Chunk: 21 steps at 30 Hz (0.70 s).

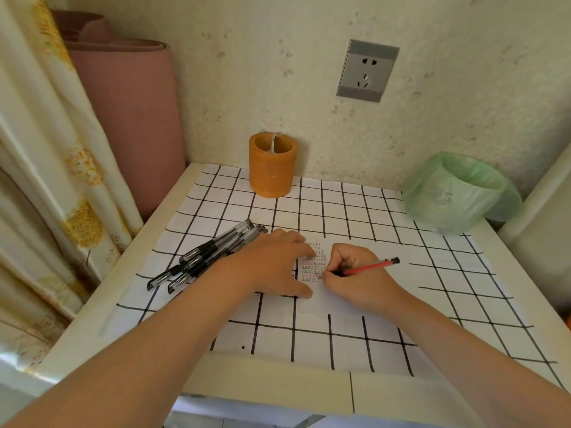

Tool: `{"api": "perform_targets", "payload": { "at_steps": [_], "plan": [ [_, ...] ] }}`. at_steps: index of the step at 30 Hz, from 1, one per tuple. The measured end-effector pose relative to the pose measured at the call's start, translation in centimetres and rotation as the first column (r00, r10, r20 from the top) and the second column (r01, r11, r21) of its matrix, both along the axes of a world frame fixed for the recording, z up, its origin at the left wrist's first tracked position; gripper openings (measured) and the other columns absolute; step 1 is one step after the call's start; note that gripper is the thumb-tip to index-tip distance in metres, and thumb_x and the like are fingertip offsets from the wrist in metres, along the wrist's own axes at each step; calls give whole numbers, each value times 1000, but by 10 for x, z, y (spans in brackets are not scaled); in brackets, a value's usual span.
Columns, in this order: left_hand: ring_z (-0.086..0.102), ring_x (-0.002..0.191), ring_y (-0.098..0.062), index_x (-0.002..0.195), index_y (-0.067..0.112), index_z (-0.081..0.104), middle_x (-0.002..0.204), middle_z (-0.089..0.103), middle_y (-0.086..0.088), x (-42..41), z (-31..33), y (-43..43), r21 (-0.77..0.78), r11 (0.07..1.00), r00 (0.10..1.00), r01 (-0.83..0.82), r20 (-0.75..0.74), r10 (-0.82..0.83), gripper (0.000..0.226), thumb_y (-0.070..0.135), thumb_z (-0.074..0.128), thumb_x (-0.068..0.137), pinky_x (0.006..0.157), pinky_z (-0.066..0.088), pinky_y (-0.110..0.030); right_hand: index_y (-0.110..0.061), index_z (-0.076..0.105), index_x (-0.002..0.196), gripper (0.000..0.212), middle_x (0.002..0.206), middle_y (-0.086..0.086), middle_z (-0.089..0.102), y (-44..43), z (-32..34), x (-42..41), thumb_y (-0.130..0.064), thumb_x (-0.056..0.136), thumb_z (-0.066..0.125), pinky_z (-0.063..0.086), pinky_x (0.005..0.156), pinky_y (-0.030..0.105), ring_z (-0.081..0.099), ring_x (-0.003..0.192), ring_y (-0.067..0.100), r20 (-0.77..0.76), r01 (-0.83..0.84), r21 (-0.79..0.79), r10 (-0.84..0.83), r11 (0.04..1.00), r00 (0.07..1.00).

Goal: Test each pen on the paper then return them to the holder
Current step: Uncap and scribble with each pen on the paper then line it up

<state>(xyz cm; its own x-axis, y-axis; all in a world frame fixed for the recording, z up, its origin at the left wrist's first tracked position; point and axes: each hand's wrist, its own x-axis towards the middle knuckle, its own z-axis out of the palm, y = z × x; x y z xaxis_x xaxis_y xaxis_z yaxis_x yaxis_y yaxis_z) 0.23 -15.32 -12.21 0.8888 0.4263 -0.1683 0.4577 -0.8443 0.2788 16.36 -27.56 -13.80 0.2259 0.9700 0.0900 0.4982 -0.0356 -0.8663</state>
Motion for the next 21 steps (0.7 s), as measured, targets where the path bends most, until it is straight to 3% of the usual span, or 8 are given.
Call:
{"api": "perform_targets", "payload": {
  "at_steps": [21],
  "plan": [
    [21,143,-15,148,34,38,156,26,8,2,5,-3,4,1000,1000,-13,-1,13,80,59,69,79,113,22,-37,-10,55,64,25,58,-13,56,2,-2,0,7,77,65,39,50,17,48,53,1,57,-24,-5,24,1000,998]
  ]
}}
